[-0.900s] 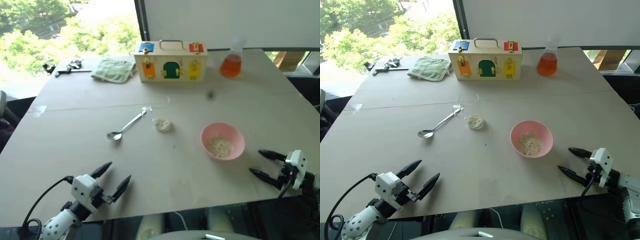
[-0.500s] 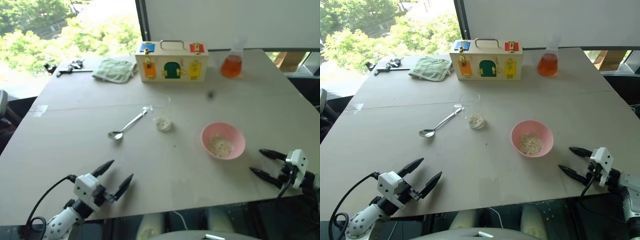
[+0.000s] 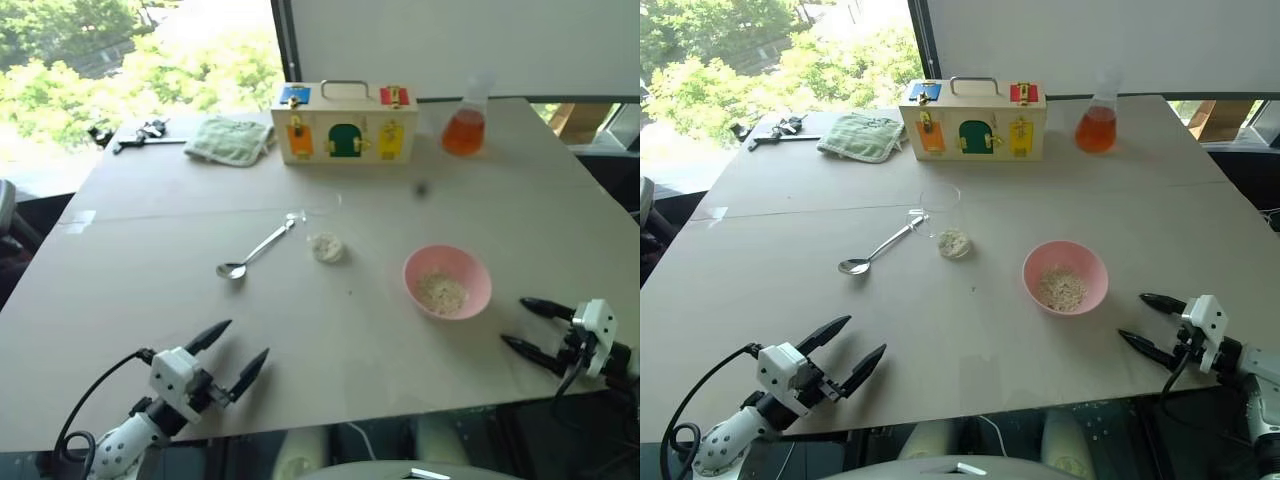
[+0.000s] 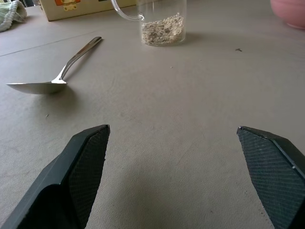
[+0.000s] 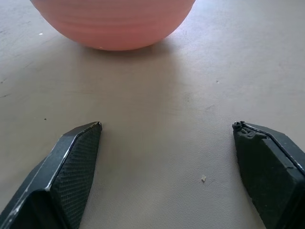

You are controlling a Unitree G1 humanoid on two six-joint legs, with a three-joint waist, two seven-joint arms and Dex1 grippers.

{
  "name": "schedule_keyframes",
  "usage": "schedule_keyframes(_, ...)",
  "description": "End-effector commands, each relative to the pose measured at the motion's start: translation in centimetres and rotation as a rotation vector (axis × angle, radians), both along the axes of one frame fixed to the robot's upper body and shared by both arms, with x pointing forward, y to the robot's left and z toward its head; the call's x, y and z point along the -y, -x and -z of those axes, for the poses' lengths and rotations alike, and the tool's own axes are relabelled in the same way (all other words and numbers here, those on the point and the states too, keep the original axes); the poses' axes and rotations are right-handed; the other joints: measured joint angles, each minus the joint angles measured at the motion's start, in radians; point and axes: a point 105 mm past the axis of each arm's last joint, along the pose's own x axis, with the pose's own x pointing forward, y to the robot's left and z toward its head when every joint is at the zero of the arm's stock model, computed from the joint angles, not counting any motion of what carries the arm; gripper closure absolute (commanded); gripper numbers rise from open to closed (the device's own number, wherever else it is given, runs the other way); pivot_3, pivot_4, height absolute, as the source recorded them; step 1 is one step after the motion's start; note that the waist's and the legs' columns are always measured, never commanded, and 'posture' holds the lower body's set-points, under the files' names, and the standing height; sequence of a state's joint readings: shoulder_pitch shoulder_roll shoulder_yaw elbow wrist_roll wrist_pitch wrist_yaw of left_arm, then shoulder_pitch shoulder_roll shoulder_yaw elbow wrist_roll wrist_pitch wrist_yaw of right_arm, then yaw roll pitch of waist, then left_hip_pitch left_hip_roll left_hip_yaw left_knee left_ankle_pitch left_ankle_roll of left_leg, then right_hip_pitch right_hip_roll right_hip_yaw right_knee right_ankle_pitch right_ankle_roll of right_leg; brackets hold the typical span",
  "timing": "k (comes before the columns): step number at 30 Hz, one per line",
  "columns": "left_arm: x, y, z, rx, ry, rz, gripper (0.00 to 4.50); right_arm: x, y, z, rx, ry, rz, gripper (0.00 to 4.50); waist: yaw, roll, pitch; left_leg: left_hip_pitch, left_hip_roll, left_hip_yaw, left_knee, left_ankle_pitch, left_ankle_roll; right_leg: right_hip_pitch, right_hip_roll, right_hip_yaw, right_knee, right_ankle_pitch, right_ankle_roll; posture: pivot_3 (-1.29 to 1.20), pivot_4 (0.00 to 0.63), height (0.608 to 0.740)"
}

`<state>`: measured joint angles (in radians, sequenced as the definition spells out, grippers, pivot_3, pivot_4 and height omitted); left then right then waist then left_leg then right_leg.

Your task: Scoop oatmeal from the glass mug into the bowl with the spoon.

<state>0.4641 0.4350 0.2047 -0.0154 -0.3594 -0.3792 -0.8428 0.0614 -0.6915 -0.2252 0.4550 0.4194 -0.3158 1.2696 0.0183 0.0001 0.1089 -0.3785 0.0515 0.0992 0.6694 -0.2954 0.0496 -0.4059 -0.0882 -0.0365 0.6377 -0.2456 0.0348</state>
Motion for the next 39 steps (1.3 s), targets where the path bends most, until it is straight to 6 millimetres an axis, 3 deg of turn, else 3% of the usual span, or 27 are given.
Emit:
schedule_keyframes(1, 1.0, 0.8, 2.3, -0.117, 0.041, 0.037, 0.00, 0.5, 0.9, 1.0, -0.066, 0.054, 0.001, 0.07, 0.002, 0.001, 0.000, 0.000, 0.000, 0.000, 0.000, 0.000, 0.000, 0.000, 0.000, 0.000, 0.000, 0.000, 0.000, 0.00, 0.150, 0.740)
schedule_keyframes(5, 0.8, 0.4, 1.5, -0.102, 0.058, 0.054, 0.00, 0.2, 0.8, -0.3, -0.056, 0.028, -0.002, 0.07, 0.005, 0.003, 0.002, -0.002, 0.000, -0.001, 0.000, 0.000, 0.000, -0.001, 0.000, -0.002, -0.001, 0.000, 0.000, 0.00, 0.150, 0.740)
schedule_keyframes(8, 0.4, -0.3, 0.3, -0.086, 0.074, 0.064, 0.00, 0.1, 1.9, -0.8, -0.080, 0.084, -0.063, 0.07, 0.008, 0.006, 0.004, -0.003, 0.000, -0.002, 0.000, 0.000, 0.000, -0.001, 0.000, -0.003, -0.002, 0.000, 0.000, 0.00, 0.150, 0.740)
schedule_keyframes(14, -0.2, -1.9, -3.0, -0.040, 0.105, 0.059, 0.00, -1.1, 2.7, -5.3, -0.063, 0.066, -0.110, 0.07, 0.008, 0.004, 0.021, -0.007, 0.002, -0.004, -0.001, 0.000, 0.000, -0.005, 0.003, -0.005, -0.002, 0.000, 0.000, 0.00, 0.150, 0.740)
schedule_keyframes(18, -0.7, -4.5, -6.9, 0.095, 0.103, 0.027, 0.00, -4.2, 1.3, -11.2, 0.034, -0.043, -0.140, 0.07, -0.005, -0.004, 0.034, -0.013, 0.002, -0.005, 0.000, 0.000, 0.000, -0.009, 0.008, -0.005, -0.001, 0.001, 0.000, 0.00, 0.150, 0.740)
schedule_keyframes(20, -0.9, -5.2, -7.7, 0.103, 0.094, 0.026, 0.00, -5.6, 1.0, -12.7, 0.058, -0.073, -0.168, 0.07, -0.007, -0.008, 0.036, -0.015, 0.003, -0.005, 0.001, 0.000, 0.000, -0.010, 0.009, -0.005, -0.001, 0.001, 0.000, 0.00, 0.150, 0.740)
schedule_keyframes(23, -1.8, -7.4, -9.1, 0.085, 0.049, 0.005, 0.00, -9.7, 0.7, -15.3, 0.081, -0.139, -0.265, 0.07, -0.005, -0.012, 0.039, -0.016, 0.003, -0.007, 0.001, 0.000, 0.000, -0.010, 0.010, -0.006, -0.001, 0.001, 0.000, 0.00, 0.150, 0.740)
schedule_keyframes(30, -2.3, -11.3, -10.4, 0.020, -0.097, 0.019, 0.00, -16.2, 1.7, -15.5, 0.003, -0.148, -0.391, 0.07, -0.002, -0.016, 0.042, -0.021, 0.002, -0.012, 0.001, 0.003, -0.006, -0.009, 0.010, -0.012, -0.004, 0.003, 0.004, 0.00, 0.150, 0.740)
schedule_keyframes(32, -2.2, -12.4, -10.6, -0.005, -0.083, 0.026, 0.00, -16.8, 1.5, -15.1, -0.006, -0.119, -0.384, 0.07, -0.002, -0.018, 0.043, -0.022, 0.001, -0.013, 0.001, 0.004, -0.006, -0.009, 0.010, -0.014, -0.004, 0.003, 0.004, 0.00, 0.150, 0.740)
schedule_keyframes(39, -1.7, -15.6, -8.2, -0.172, -0.221, 0.061, 0.00, -17.3, 0.9, -14.3, -0.015, -0.059, -0.348, 0.07, -0.003, -0.020, 0.045, -0.022, -0.004, -0.013, 0.003, 0.004, -0.007, -0.009, 0.010, -0.014, -0.003, 0.003, 0.005, 0.00, 0.150, 0.740)
